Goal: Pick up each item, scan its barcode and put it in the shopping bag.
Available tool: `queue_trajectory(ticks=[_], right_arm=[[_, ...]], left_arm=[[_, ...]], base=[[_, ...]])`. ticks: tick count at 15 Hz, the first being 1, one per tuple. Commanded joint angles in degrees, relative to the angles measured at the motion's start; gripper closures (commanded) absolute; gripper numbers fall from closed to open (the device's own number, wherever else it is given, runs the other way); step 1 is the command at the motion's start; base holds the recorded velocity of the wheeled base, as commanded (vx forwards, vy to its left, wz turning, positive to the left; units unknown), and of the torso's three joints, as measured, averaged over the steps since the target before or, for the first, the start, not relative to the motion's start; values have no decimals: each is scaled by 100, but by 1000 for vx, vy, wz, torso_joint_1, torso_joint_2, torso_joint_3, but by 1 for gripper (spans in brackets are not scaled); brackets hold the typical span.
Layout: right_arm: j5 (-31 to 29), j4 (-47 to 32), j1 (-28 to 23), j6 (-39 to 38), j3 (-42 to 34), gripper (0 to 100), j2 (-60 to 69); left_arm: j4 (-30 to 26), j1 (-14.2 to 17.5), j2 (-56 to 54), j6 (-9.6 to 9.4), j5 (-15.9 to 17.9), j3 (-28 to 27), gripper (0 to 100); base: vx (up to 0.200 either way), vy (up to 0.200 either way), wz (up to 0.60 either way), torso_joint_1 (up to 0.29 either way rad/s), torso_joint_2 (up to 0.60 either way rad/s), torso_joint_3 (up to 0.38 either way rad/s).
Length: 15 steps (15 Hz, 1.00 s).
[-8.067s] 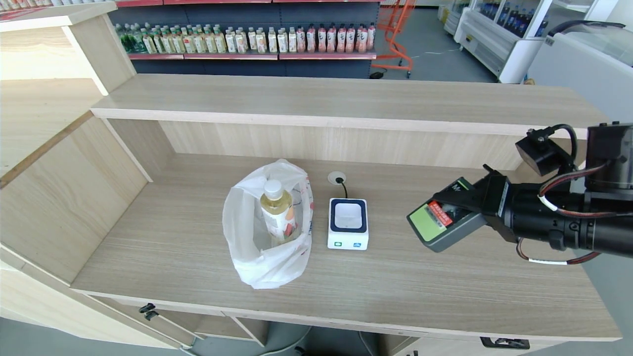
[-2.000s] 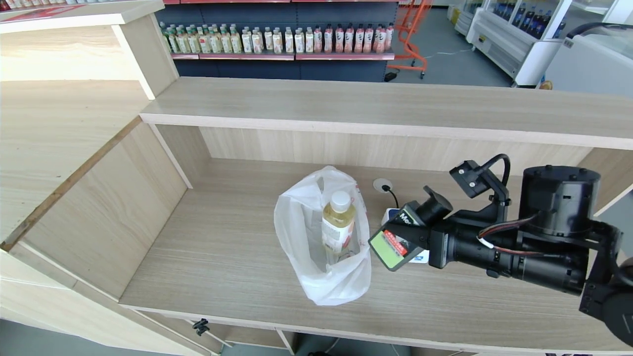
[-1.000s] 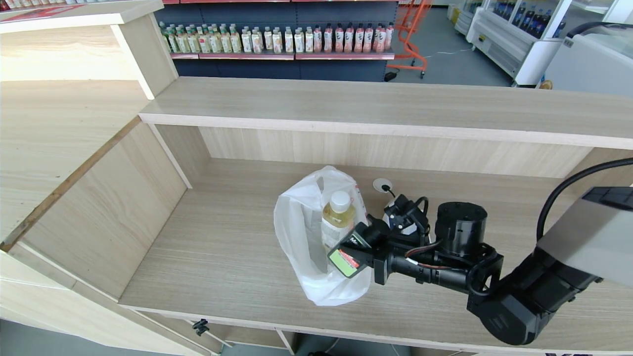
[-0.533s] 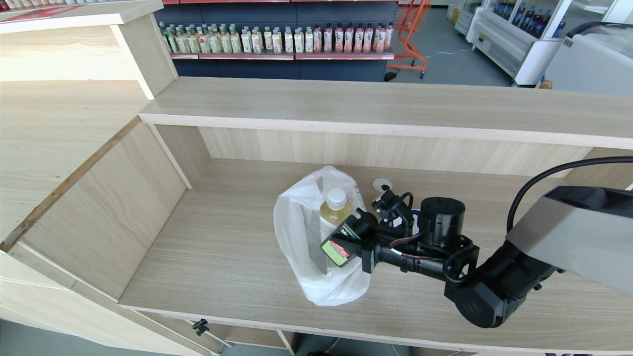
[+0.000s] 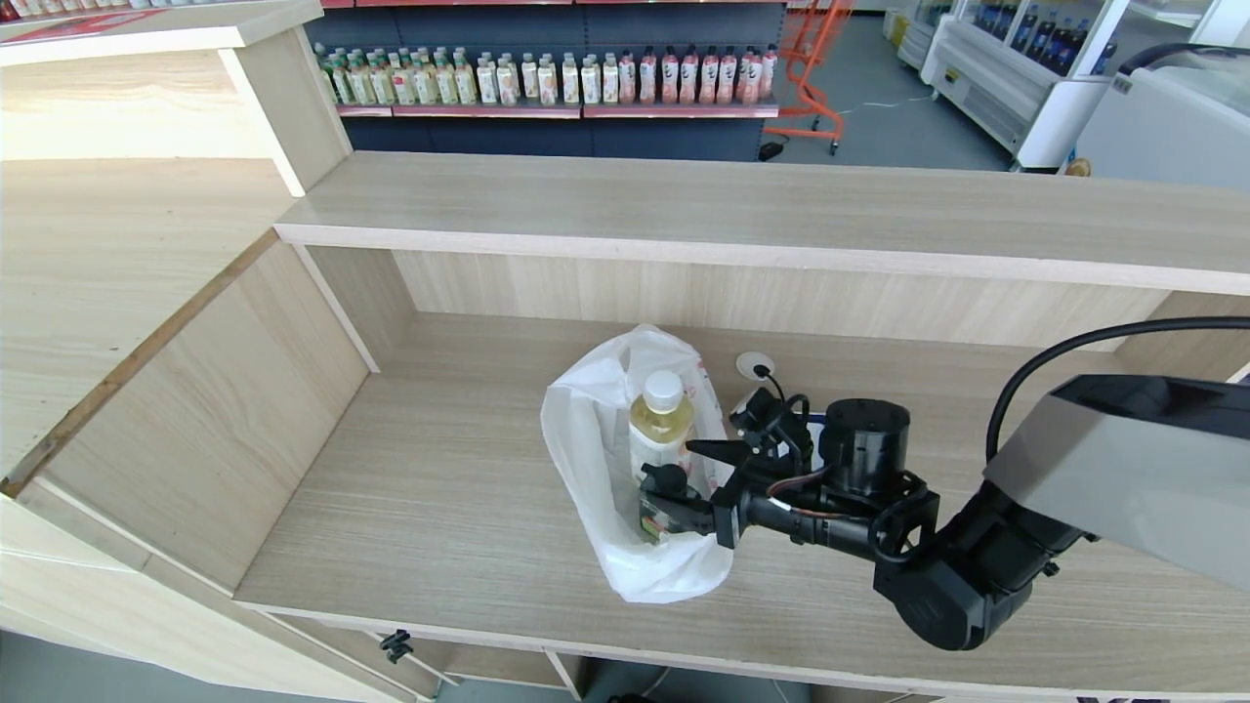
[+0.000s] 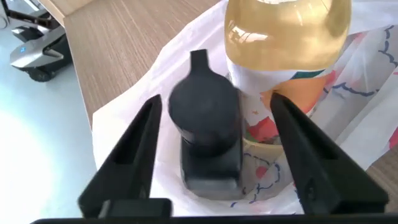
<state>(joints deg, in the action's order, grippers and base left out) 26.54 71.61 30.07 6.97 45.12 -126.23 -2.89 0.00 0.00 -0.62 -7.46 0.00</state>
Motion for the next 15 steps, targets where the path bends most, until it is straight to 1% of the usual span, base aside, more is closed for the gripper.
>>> queue_trajectory(ticks=[1, 3, 6, 7, 8, 9, 10, 11, 12, 13, 15], right_arm=[[27, -15, -19, -469, -161, 0, 451], [53, -77, 7, -1075, -442, 0, 1083], [53, -481, -2, -1611, -970, 0, 2147], [53, -736, -28, -1655, -1286, 0, 2674], [44, -780, -37, -1655, -1365, 0, 2797], [-17, -903, -169, -1629, -1761, 0, 3342], [-44, -956, -511, -1506, -2262, 0, 4019], [-44, -956, -511, -1506, -2262, 0, 4019], [-861, -1439, -1074, -1031, -2490, 0, 4748], [-1494, -1492, -1214, -943, -2930, 0, 5126], [-1661, -1492, -1680, -908, -3791, 0, 5742]], left_arm=[[-1, 0, 0, 1, -1, 0, 0], [-1, 0, 9, 1, -1, 0, 0], [-1, 0, 0, 1, -1, 0, 0], [-1, 0, 0, 1, -1, 0, 0], [-1, 0, 0, 1, -1, 0, 0], [-1, 0, 9, 1, -1, 0, 0], [-1, 0, 0, 1, -1, 0, 0], [-1, 0, 0, 1, -1, 0, 0], [-1, 0, 0, 1, -1, 0, 0], [-1, 0, 0, 1, -1, 0, 0], [-1, 0, 0, 1, -1, 0, 0]], base=[[0, 0, 0, 0, 0, 0], [0, 0, 0, 0, 0, 0], [0, 0, 0, 0, 0, 0], [0, 0, 0, 0, 0, 0], [0, 0, 0, 0, 0, 0], [0, 0, 0, 0, 0, 0], [0, 0, 0, 0, 0, 0], [0, 0, 0, 0, 0, 0], [0, 0, 0, 0, 0, 0], [0, 0, 0, 0, 0, 0], [0, 0, 0, 0, 0, 0]])
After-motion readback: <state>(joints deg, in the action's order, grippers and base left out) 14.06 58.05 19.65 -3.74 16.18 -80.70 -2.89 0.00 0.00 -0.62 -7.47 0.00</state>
